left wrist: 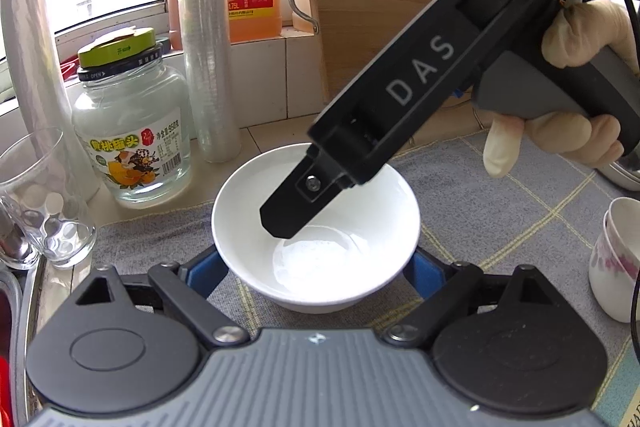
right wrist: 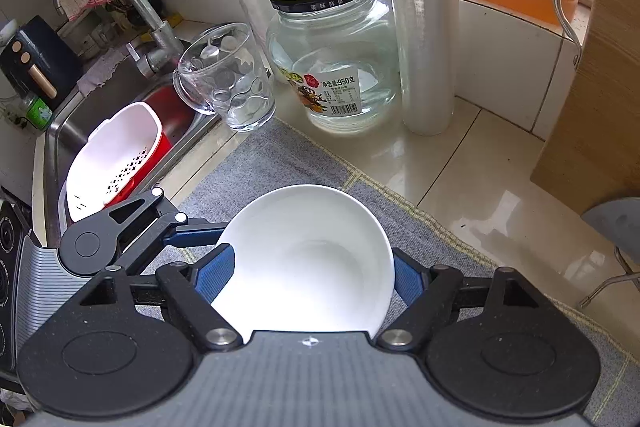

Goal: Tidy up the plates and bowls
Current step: 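Carry the white bowl with the right gripper toward the stacked bowls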

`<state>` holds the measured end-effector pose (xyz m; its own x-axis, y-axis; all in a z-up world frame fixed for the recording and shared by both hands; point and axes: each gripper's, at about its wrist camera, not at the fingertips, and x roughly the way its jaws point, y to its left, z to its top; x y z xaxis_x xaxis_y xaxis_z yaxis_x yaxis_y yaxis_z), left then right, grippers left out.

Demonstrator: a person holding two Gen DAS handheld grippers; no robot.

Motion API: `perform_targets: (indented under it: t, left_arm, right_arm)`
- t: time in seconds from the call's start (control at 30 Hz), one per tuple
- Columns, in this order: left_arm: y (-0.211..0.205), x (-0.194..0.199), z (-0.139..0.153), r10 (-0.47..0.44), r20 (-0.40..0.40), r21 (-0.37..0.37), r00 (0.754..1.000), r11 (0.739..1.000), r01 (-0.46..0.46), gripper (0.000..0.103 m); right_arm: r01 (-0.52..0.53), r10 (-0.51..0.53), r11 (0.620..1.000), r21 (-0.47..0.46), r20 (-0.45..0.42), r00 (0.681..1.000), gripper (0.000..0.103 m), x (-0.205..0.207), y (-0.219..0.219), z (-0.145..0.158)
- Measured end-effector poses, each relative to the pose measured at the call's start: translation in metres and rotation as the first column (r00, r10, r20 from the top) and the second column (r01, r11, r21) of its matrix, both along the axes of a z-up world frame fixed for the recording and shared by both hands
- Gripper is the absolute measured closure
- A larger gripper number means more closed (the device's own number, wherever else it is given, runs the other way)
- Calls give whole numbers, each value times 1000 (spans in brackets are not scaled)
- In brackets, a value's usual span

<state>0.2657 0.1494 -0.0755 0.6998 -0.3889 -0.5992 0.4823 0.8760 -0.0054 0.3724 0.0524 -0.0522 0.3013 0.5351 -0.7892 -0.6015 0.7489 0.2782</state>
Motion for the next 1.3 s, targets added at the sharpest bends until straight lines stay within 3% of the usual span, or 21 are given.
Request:
perform_targets:
  t: [0.5, 1.1, 1.3]
  left_arm:
    - [-14, -50, 22, -49, -11, 9, 999, 999, 49, 10]
    - [-42, -117, 36, -145, -27, 8, 989, 989, 145, 10]
    - [-57, -132, 46, -192, -19, 42, 981, 980, 192, 10]
  right_arm:
    - [41, -40, 999, 33, -14, 999, 17, -49, -23, 17]
    - [131, -132, 988, 79, 8, 991, 16, -137, -68, 29]
    - [139, -141, 987, 82, 19, 990, 16, -161, -84, 35]
